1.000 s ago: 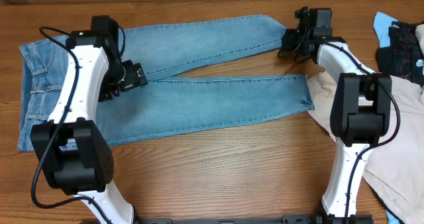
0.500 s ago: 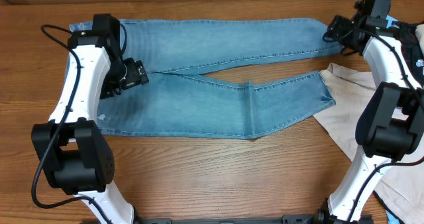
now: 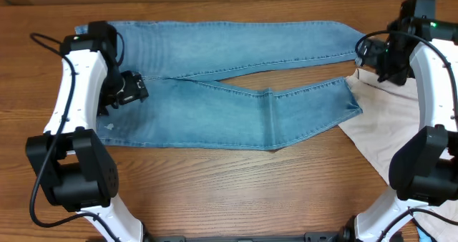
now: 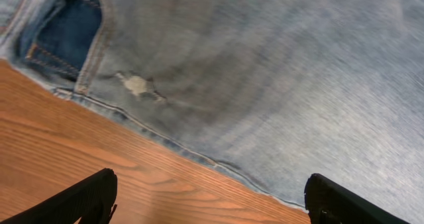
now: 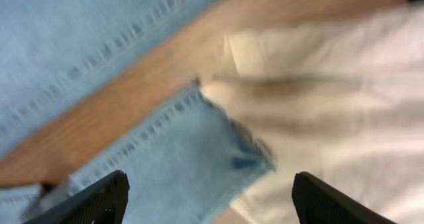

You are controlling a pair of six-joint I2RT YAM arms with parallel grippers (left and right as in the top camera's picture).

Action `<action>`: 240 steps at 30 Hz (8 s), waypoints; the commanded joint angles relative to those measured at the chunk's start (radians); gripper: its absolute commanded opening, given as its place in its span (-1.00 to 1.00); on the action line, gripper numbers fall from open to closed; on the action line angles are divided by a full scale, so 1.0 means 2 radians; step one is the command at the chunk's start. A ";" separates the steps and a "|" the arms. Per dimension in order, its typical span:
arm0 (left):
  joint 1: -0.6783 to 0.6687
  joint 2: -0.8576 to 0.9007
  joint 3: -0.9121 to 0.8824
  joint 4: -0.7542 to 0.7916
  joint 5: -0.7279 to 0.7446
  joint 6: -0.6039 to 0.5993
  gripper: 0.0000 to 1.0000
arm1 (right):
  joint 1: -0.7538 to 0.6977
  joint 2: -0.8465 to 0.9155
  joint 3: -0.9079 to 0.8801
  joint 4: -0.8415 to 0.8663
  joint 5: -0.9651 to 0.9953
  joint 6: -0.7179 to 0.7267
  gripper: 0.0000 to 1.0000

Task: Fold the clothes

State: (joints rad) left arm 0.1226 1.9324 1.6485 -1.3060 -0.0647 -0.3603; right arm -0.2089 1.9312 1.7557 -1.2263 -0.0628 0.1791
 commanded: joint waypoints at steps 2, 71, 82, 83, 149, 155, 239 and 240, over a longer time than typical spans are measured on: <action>0.013 -0.001 0.000 0.001 -0.007 -0.002 0.86 | -0.001 0.006 -0.053 -0.023 0.003 -0.003 0.66; 0.217 -0.001 -0.231 0.287 0.016 -0.049 -0.43 | -0.044 -0.077 -0.249 0.100 -0.012 0.027 -0.86; 0.315 -0.107 -0.225 0.208 0.036 -0.037 -0.92 | -0.045 -0.089 -0.249 0.082 -0.066 0.027 -0.92; 0.332 -0.130 -0.225 0.206 0.045 -0.037 -0.92 | -0.045 -0.100 -0.249 0.078 -0.074 0.030 -0.92; 0.328 -0.160 -0.225 0.368 0.067 -0.059 -0.60 | 0.082 0.161 0.166 0.192 -0.079 0.025 0.09; 0.327 -0.150 -0.225 0.394 0.068 -0.059 -0.15 | 0.090 0.161 0.166 0.184 -0.078 0.028 0.11; 0.326 -0.005 -0.225 0.538 0.240 0.146 -0.88 | 0.086 0.162 0.166 -0.001 -0.021 -0.028 0.18; 0.326 -0.020 -0.225 0.519 0.249 0.132 -0.92 | 0.086 0.162 0.166 -0.001 -0.021 -0.028 0.18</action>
State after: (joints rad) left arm 0.7776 1.9434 1.1908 -0.2001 0.3141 -0.0509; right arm -0.0360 2.2509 2.0624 -1.2308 -0.1150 0.1295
